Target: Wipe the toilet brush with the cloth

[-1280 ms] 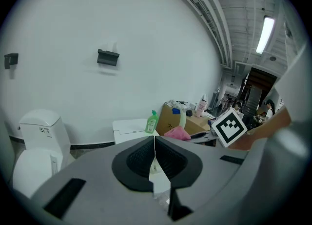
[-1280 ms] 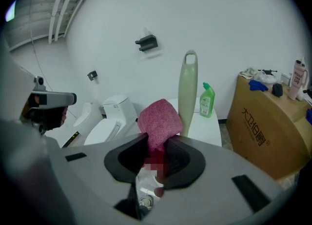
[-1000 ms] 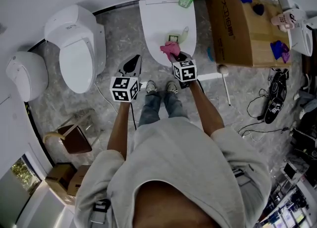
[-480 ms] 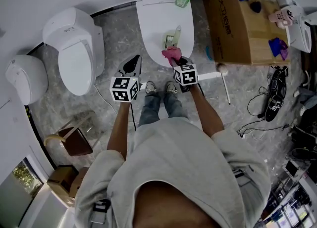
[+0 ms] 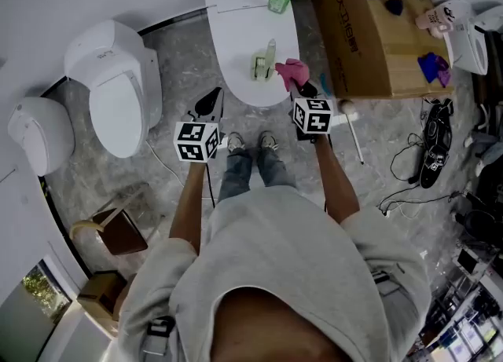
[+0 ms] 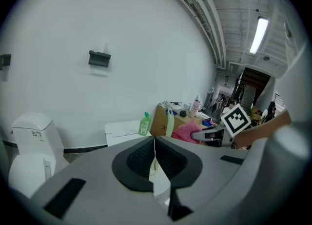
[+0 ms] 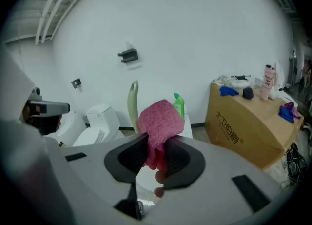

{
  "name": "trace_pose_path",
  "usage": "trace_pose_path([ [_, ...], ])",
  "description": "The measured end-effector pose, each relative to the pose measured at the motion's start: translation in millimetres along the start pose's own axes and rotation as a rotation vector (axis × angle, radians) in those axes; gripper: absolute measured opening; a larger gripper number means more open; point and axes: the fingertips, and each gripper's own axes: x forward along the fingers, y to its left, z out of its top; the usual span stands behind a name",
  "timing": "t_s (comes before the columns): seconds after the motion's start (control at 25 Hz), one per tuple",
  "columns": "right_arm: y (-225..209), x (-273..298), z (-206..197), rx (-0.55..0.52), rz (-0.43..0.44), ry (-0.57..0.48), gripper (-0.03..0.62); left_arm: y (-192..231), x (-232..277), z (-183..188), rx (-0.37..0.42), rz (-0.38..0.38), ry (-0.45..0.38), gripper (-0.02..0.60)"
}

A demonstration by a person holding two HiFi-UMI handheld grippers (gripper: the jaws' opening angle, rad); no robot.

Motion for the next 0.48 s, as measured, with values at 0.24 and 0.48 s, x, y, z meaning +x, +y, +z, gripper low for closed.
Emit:
trace_pose_path([
  [0.24,-2,-20,75,-0.039,-0.050,-0.153,0.091,-8,-3,2,0.009,-0.011,-0.013,0.023],
  [0.48,8,-23,115,-0.043,-0.090,-0.213,0.091,-7,-10,6,0.013,0.005,-0.026,0.023],
])
